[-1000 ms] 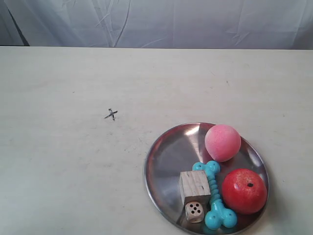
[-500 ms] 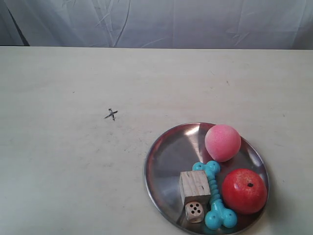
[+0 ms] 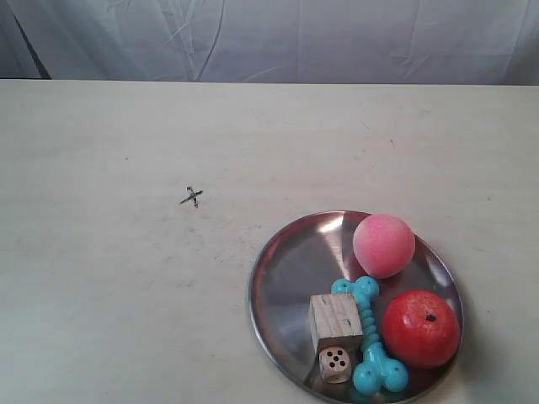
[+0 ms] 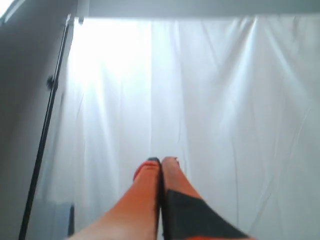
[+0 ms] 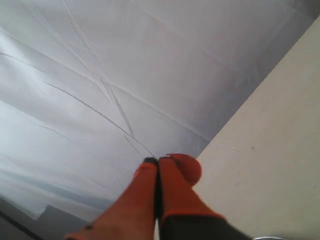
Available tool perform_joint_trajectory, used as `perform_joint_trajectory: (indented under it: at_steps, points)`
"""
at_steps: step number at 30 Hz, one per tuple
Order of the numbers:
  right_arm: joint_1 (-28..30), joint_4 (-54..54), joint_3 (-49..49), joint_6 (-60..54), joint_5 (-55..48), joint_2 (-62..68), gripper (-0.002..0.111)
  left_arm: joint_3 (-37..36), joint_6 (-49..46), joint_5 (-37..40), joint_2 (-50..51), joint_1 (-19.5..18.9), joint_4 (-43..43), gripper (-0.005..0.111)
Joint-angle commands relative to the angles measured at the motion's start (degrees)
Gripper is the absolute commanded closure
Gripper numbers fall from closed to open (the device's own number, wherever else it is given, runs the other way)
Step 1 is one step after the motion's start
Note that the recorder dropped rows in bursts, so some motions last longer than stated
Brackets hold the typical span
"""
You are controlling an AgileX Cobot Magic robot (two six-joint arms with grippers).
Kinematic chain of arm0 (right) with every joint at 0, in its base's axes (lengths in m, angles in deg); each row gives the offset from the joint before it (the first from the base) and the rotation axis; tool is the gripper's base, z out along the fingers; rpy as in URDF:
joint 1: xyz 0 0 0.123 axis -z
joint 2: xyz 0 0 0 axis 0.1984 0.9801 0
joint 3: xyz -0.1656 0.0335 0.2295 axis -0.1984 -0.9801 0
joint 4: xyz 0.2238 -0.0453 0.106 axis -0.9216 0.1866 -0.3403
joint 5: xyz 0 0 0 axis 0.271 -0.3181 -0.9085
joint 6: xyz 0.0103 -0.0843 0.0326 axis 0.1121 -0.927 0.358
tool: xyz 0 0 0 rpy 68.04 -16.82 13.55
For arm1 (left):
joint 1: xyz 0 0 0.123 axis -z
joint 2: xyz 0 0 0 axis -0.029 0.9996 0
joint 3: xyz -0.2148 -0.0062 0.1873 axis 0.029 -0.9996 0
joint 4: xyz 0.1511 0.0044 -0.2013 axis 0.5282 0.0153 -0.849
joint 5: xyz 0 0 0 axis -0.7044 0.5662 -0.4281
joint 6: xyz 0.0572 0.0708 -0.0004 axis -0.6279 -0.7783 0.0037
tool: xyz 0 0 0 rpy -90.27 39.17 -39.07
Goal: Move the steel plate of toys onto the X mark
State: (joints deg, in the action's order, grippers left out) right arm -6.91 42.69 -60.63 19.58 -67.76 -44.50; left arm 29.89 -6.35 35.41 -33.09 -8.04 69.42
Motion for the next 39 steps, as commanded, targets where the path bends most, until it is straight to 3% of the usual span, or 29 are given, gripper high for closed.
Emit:
perform_joint_trajectory:
  at_steps: [1,3,4,6,8,10,14,16,18,21,23,25,26,27,28,31,36,39]
  points:
    - [0.33,-0.84,-0.12,0.0,2.31,-0.42,0.109,-0.08,-0.26,-13.69,-0.19,0.15,-1.86,0.107]
    - [0.33,-0.97,-0.12,0.0,2.69,-0.42,0.109,-0.08,4.35,-13.21,-0.19,0.15,-5.7,0.107]
    - [0.33,-0.97,-0.12,0.0,3.28,-0.42,0.109,-0.08,9.62,-9.38,-0.19,0.15,-8.33,0.107]
    - [0.33,-0.41,-0.12,-0.62,3.51,-0.42,0.109,1.27,17.59,4.48,-0.19,0.15,-13.48,0.107]
    - [0.33,2.79,1.59,-1.38,3.87,-0.42,0.109,4.84,18.68,20.83,-0.19,0.15,-15.32,0.107]
    - [0.33,10.98,6.72,-8.04,4.95,0.89,0.109,7.97,17.96,28.17,1.86,0.15,-12.09,0.107]
    - [0.33,18.47,17.13,-15.26,-0.4,13.27,0.109,12.81,17.96,28.02,11.66,2.69,-6.35,0.107]
    - [0.33,21.89,23.05,-15.26,-7.29,23.03,0.109,16.6,17.96,24.38,18.83,5.49,0.01,0.107]
    - [-0.73,24.0,29.5,-15.49,-14.67,32.81,0.109,20.54,14.42,12.91,27.66,7.23,13.54,0.107]
    - [-2.32,25.02,35.15,-15.6,-22.08,41.31,0.109,24.38,16.8,0.11,36.56,7.93,18.61,0.107]
    - [-2.49,25.24,39.37,-15.81,-31.36,48.79,0.109,28.4,31.83,1.99,43.9,9.44,23.21,0.107]
    - [-2.49,24.89,42.18,-17.88,-41.31,56.32,0.109,31.57,50.88,4.84,51.85,11.5,39.94,0.107]
    - [-2.49,21.28,43.04,-23.04,-46.7,61.13,0.109,33.1,62.71,-1.91,58.15,12.74,49.85,0.107]
    - [-2.49,18.55,43.04,-26.74,-48.61,63.59,0.109,33.98,65.42,-7.96,60.74,13.45,52.88,0.107]
    - [-2.49,12.49,43.04,-33.4,-50.48,68.06,0.109,35.73,65.78,-20.26,67.38,15.22,57.29,0.107]
    - [-2.49,8.38,43.04,-37.04,-48.16,72.63,0.109,38.6,65.39,-35.67,76.39,18.29,66.24,0.107]
    - [-1.05,10.32,43.04,-36.25,-39.57,77.09,0.109,39.13,75.1,-35.67,82.69,22.08,69.6,0.107]
    - [1.23,10.19,43.04,-36.25,-39.3,78.33,0.109,39.13,75.13,-35.67,83.32,23.06,70.37,0.107]
